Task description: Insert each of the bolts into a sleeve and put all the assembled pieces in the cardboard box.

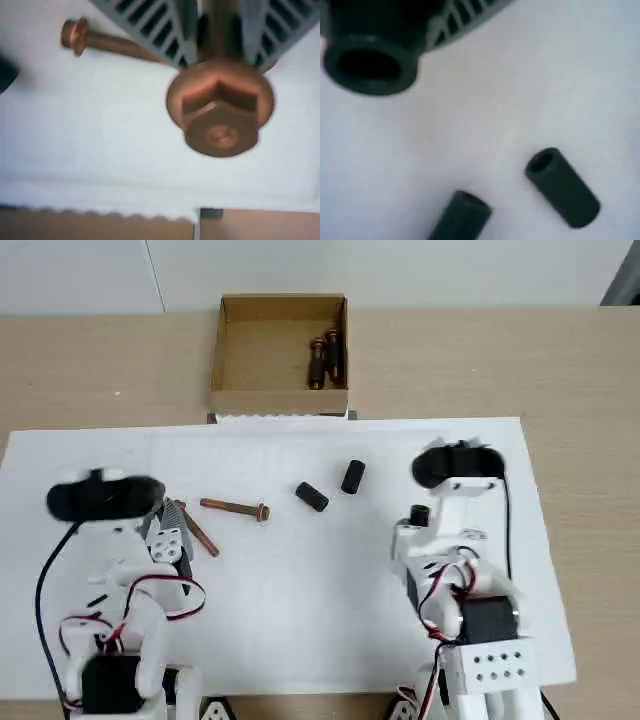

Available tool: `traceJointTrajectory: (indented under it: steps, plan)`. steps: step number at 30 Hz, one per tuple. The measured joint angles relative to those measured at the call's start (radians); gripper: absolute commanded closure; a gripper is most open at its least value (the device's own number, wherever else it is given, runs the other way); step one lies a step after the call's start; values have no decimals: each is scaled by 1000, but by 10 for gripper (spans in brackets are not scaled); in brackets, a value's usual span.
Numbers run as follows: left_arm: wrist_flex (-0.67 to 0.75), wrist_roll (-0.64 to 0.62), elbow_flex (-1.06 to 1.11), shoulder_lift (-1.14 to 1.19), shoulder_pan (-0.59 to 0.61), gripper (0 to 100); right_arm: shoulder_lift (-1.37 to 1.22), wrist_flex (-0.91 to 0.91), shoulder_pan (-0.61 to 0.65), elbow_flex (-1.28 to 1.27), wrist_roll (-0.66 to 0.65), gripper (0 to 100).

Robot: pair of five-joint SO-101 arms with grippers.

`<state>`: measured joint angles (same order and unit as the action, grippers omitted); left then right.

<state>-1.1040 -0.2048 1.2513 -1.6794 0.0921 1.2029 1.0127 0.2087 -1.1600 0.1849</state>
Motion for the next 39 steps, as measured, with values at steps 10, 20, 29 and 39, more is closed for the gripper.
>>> traceJointTrajectory:
  steps: [10,20,29,39]
  plan:
    - [48,-245,69,-124,-233,995,0,-290,224,-176,0,995]
    - [153,-319,91,-126,-379,994,0,-331,422,-198,0,995]
    - [155,-393,91,-126,-419,994,0,-450,509,-198,-68,995]
    - [233,-399,91,-126,-439,994,0,-471,577,-198,-133,995]
